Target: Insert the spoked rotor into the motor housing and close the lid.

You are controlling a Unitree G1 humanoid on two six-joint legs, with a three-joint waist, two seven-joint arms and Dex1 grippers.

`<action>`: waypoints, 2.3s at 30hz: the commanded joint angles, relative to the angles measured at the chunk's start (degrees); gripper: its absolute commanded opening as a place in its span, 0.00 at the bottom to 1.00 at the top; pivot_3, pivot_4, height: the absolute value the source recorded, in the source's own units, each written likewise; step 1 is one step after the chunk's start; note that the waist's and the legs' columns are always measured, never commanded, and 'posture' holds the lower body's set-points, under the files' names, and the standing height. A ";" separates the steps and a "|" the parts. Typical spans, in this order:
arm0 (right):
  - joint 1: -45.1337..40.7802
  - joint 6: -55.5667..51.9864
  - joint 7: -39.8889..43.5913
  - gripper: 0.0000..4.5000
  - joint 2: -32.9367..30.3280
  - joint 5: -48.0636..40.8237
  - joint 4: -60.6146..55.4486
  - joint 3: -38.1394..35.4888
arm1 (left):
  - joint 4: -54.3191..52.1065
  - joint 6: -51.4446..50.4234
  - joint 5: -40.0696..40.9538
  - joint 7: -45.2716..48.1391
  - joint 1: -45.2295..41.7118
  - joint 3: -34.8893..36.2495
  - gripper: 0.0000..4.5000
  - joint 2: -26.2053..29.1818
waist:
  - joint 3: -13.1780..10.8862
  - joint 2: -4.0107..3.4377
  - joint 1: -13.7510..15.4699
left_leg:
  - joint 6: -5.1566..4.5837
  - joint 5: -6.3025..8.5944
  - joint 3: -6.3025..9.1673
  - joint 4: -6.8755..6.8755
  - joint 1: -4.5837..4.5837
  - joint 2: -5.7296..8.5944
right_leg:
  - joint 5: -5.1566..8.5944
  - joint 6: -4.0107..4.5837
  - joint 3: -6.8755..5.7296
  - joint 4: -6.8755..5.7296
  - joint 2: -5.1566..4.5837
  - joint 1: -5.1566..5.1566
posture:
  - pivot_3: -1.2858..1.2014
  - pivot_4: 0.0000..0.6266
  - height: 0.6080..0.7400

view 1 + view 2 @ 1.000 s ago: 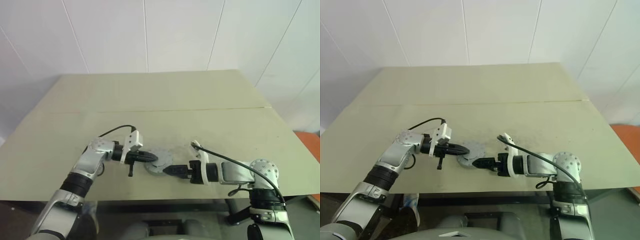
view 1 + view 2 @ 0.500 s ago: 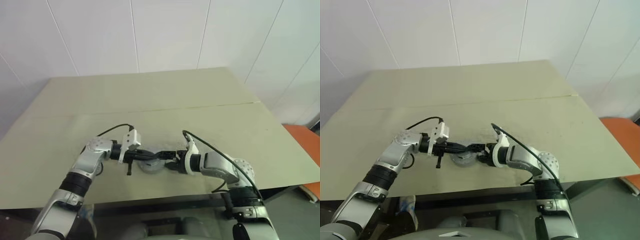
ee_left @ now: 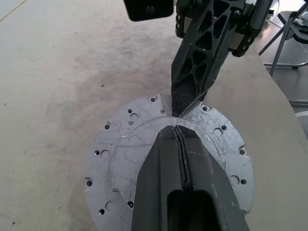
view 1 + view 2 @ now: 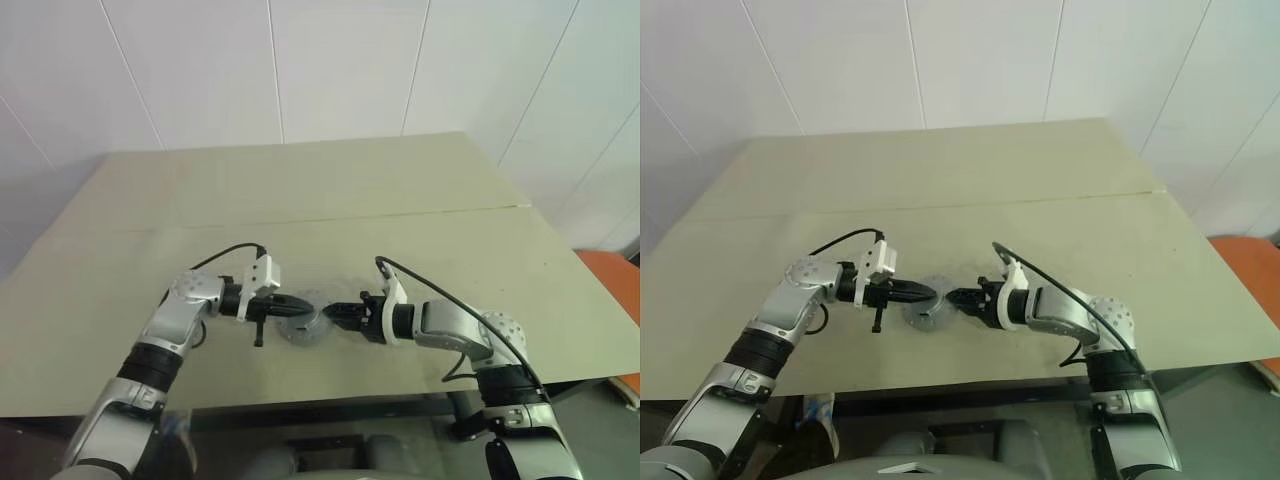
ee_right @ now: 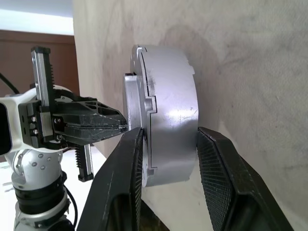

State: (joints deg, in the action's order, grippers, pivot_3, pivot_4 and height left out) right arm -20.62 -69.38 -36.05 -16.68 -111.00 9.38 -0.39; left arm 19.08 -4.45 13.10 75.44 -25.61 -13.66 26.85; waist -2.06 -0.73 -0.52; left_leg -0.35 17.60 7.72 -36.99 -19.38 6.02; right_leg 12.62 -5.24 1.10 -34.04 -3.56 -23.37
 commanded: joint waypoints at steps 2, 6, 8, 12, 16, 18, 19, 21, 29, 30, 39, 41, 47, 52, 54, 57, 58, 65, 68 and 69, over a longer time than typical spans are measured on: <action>-2.55 0.06 1.94 0.29 -0.01 -1.64 -0.02 2.78 | 5.09 -3.99 1.56 -6.60 -1.32 3.15 0.00 -4.73 | -0.02 0.03 0.05 | 0.00 0.00 0.00 -0.02 0.00 0.00 | -0.01 -0.01 0.00 0.01 0.00 0.01 | 0.52 0.00 1.00; -3.03 0.41 3.79 0.29 -0.22 -0.42 0.68 3.22 | 6.11 -10.37 5.49 -13.00 -3.82 9.05 0.00 -8.38 | -0.11 0.29 -0.33 | -0.02 -0.02 0.00 -0.09 -0.01 -0.01 | -0.16 -0.25 -0.03 -0.07 0.04 -0.36 | 0.52 0.00 1.00; -3.92 0.85 5.39 0.29 0.16 0.74 1.15 3.04 | 6.43 -14.84 6.86 -16.06 -4.72 11.01 0.00 -9.03 | -0.11 0.30 -0.52 | -0.02 -0.01 -0.01 -0.04 -0.05 -0.02 | -0.22 -0.31 -0.01 -0.08 0.06 -0.47 | 0.52 0.00 1.00; -6.07 2.46 7.46 0.29 1.27 2.76 3.16 1.84 | 8.14 -22.10 10.06 -21.31 -6.07 15.76 0.00 -9.59 | -0.12 0.32 -0.40 | -0.02 -0.02 -0.03 -0.03 -0.13 -0.04 | -0.24 -0.27 0.02 -0.16 0.10 -0.62 | 0.52 0.00 1.00; -8.21 3.10 10.71 0.29 2.41 5.91 4.59 0.75 | 9.55 -26.50 12.56 -25.85 -6.47 20.41 0.00 -9.72 | -0.14 0.38 -0.16 | -0.01 -0.02 -0.04 -0.04 -0.14 -0.01 | -0.31 -0.17 0.03 -0.14 0.08 -0.62 | 0.52 0.00 1.00; -8.38 3.48 12.20 0.29 2.83 7.88 4.29 0.25 | 9.71 -27.20 13.50 -27.07 -6.69 22.00 0.00 -9.98 | -0.15 0.42 -0.10 | -0.01 -0.02 -0.05 -0.04 -0.15 0.02 | -0.37 -0.07 0.03 -0.13 0.07 -0.63 | 0.52 0.00 1.00; -8.31 3.55 13.08 0.28 3.05 8.62 4.06 -0.04 | 9.75 -27.33 14.02 -27.45 -6.82 22.85 0.00 -10.08 | -0.15 0.44 -0.04 | -0.01 -0.02 -0.05 -0.04 -0.17 0.03 | -0.37 -0.07 0.03 -0.12 0.05 -0.64 | 0.52 0.00 1.00; -8.25 3.53 14.41 0.28 3.37 9.73 3.73 -0.49 | 9.80 -27.54 14.76 -28.09 -6.94 24.03 0.00 -10.18 | -0.16 0.44 -0.01 | 0.00 -0.02 -0.05 -0.04 -0.20 0.07 | -0.38 -0.06 0.03 -0.12 0.01 -0.67 | 0.52 0.00 1.00; -14.39 6.09 20.31 0.28 2.18 19.06 10.92 -5.13 | 12.75 -37.65 22.55 -36.35 -7.56 33.40 0.00 -11.68 | -0.14 0.50 0.08 | 0.01 -0.02 -0.10 -0.08 -0.31 0.12 | -0.42 -0.07 0.10 -0.16 -0.01 -0.81 | 0.52 0.00 1.00; -15.14 6.09 21.46 0.28 2.09 20.39 11.74 -5.70 | 12.71 -39.47 23.43 -37.08 -7.61 34.02 0.00 -11.82 | -0.14 0.50 0.15 | 0.01 -0.02 -0.10 -0.10 -0.33 0.14 | -0.43 -0.07 0.09 -0.15 -0.02 -0.81 | 0.52 0.00 1.00; -22.94 11.71 31.37 0.28 7.13 30.77 18.32 -12.03 | 10.31 -50.04 30.95 -39.58 -7.00 38.90 0.14 -13.54 | -0.13 0.54 -0.47 | 0.14 -0.10 -0.17 -0.12 -0.72 0.14 | -0.60 0.06 0.19 -0.21 0.00 -1.30 | 0.52 0.00 1.00; -25.21 13.94 33.28 0.28 9.09 32.94 20.72 -13.51 | 12.79 -51.12 34.24 -42.50 -8.12 43.22 0.27 -14.27 | -0.13 0.54 -0.43 | 0.20 -0.14 -0.16 -0.11 -0.73 0.11 | -0.67 0.12 0.18 -0.23 0.02 -1.32 | 0.52 0.00 1.00; -28.61 15.62 37.16 0.28 12.52 38.34 23.10 -15.66 | 14.81 -52.39 40.04 -46.96 -9.91 49.90 0.73 -15.36 | -0.12 0.56 -0.23 | 0.31 -0.20 -0.16 -0.18 -0.73 0.13 | -0.77 0.11 0.18 -0.29 0.03 -1.32 | 0.52 0.00 1.00; -28.48 14.45 39.28 0.28 13.22 42.10 23.32 -16.05 | 14.60 -55.13 44.94 -48.43 -11.14 52.91 0.99 -16.35 | -0.10 0.58 -0.30 | 0.32 -0.21 -0.15 -0.20 -0.80 0.17 | -0.78 0.11 0.18 -0.27 -0.01 -1.35 | 0.52 0.00 1.00; -28.44 14.20 39.82 0.28 13.59 43.04 23.20 -16.69 | 14.36 -55.86 46.10 -49.35 -11.33 53.11 0.99 -17.03 | -0.10 0.59 -0.34 | 0.34 -0.21 -0.15 -0.19 -0.83 0.17 | -0.78 0.12 0.19 -0.28 -0.01 -1.40 | 0.52 0.00 1.00; -28.58 13.76 40.36 0.28 14.21 44.29 22.94 -17.35 | 15.06 -56.47 46.37 -50.63 -11.42 52.80 0.99 -17.32 | -0.10 0.59 -0.47 | 0.62 -0.38 -0.15 -0.18 -0.85 0.16 | -0.81 0.15 0.20 -0.31 0.00 -1.44 | 0.52 0.00 1.00; -28.68 13.68 40.57 0.28 14.39 44.84 23.02 -17.46 | 15.57 -57.18 46.69 -50.95 -11.44 52.87 0.99 -17.32 | -0.10 0.59 -0.57 | 0.64 -0.39 -0.15 -0.18 -0.85 0.16 | -0.82 0.17 0.20 -0.32 0.01 -1.45 | 0.52 0.00 1.00; -28.76 13.04 41.97 0.28 15.33 48.17 23.61 -18.40 | 15.79 -59.59 45.56 -51.71 -10.87 50.94 0.99 -16.99 | -0.10 0.59 -0.58 | 0.59 -0.37 -0.15 -0.19 -0.83 0.15 | -0.86 0.24 0.21 -0.52 0.02 -1.52 | 0.52 0.00 1.00; -28.69 12.73 42.27 0.28 15.80 49.10 23.51 -18.89 | 15.01 -58.49 44.53 -50.57 -10.90 49.13 0.99 -16.91 | -0.09 0.60 -0.58 | 0.64 -0.40 -0.15 -0.21 -0.82 0.15 | -0.87 0.26 0.22 -0.61 0.02 -1.56 | 0.52 0.00 1.00; -28.70 12.63 42.32 0.28 15.94 49.33 23.49 -19.04 | 13.78 -56.95 43.96 -48.57 -10.60 47.97 0.99 -17.09 | -0.10 0.60 -0.56 | 0.67 -0.41 -0.15 -0.21 -0.81 0.15 | -0.88 0.27 0.22 -0.66 0.02 -1.57 | 0.52 0.00 1.00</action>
State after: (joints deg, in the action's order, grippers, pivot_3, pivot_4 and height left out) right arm -46.60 -57.01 3.88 -1.33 -60.75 34.54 -17.55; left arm 35.56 -62.96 57.65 24.32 -35.64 35.66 9.32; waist -2.16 -0.13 -1.08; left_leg 0.35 17.17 7.56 -37.22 -20.19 6.17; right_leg 11.74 -4.96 1.33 -34.75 -3.53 -24.95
